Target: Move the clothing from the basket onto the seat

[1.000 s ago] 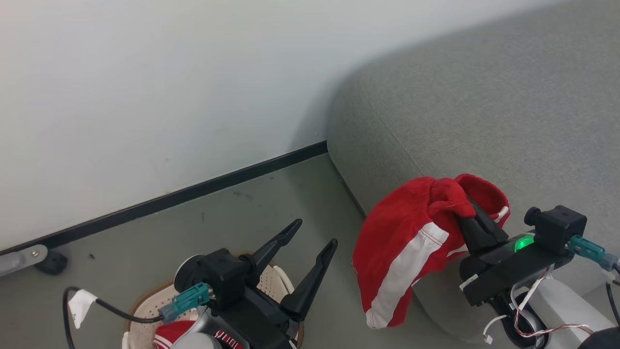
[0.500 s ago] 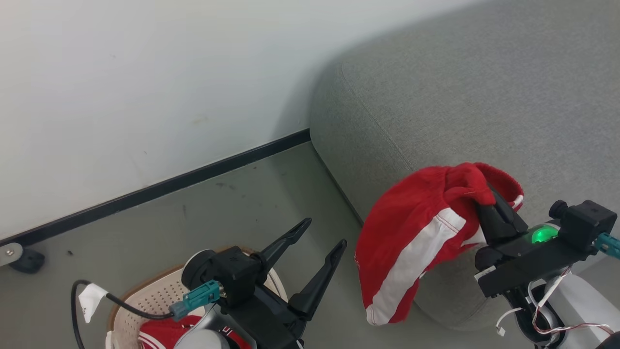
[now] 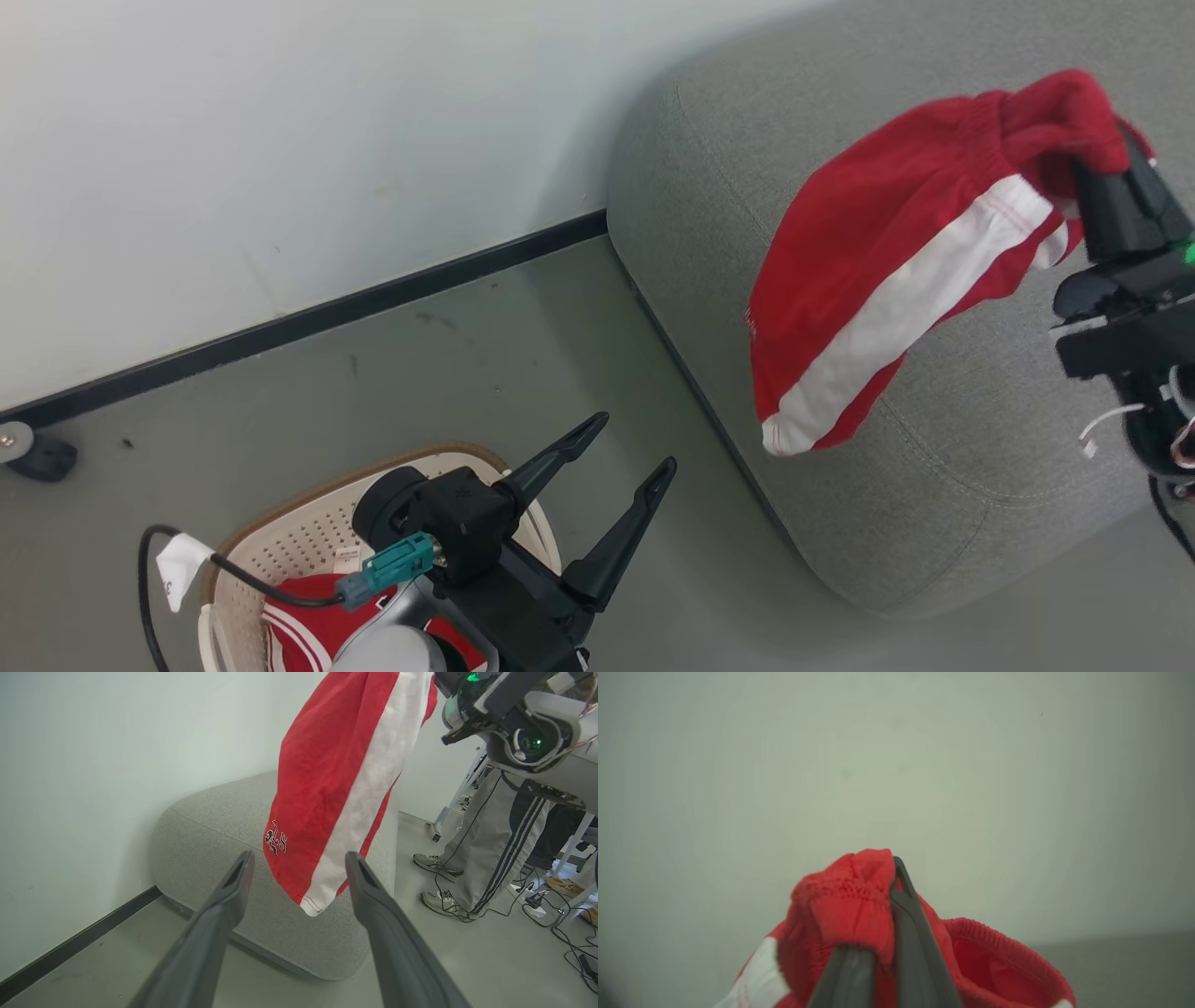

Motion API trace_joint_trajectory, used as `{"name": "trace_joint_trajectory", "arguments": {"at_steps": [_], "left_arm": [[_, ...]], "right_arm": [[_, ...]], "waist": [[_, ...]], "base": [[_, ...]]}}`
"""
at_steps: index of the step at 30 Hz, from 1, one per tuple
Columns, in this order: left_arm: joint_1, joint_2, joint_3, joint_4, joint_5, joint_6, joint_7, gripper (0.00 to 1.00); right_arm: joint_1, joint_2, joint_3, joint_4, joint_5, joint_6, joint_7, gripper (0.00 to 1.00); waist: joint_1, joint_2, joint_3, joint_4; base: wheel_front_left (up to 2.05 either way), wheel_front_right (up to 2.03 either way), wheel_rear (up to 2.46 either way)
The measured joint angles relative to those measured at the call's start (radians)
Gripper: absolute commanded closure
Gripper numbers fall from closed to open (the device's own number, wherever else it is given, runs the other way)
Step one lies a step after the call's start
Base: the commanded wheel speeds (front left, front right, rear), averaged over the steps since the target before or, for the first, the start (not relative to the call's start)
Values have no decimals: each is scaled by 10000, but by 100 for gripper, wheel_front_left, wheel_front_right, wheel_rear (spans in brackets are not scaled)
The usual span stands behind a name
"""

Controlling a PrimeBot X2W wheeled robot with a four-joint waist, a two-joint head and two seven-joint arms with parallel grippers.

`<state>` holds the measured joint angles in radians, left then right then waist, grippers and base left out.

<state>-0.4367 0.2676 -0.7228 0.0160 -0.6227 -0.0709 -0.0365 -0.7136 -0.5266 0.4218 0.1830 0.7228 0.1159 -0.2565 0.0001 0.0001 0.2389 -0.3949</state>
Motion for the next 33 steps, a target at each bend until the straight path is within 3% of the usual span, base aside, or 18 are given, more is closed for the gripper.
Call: {"name": "trace_joint_trajectory", "arguments": {"at_steps": [19, 33], "left_arm": [[-577, 240, -157, -1183, 295, 2, 529, 0], [-1164, 527, -150, -1871, 700, 6, 1070, 0]], "right_arm": [[-2273, -1822, -1218, 1875, 184, 77, -4, 100], [-3532, -2545, -2107, 2846, 245, -21, -2, 100]], "waist": [[1, -1, 1423, 407], [1, 0, 2992, 739]], "base": [[0, 0, 0], [0, 0, 0]]}}
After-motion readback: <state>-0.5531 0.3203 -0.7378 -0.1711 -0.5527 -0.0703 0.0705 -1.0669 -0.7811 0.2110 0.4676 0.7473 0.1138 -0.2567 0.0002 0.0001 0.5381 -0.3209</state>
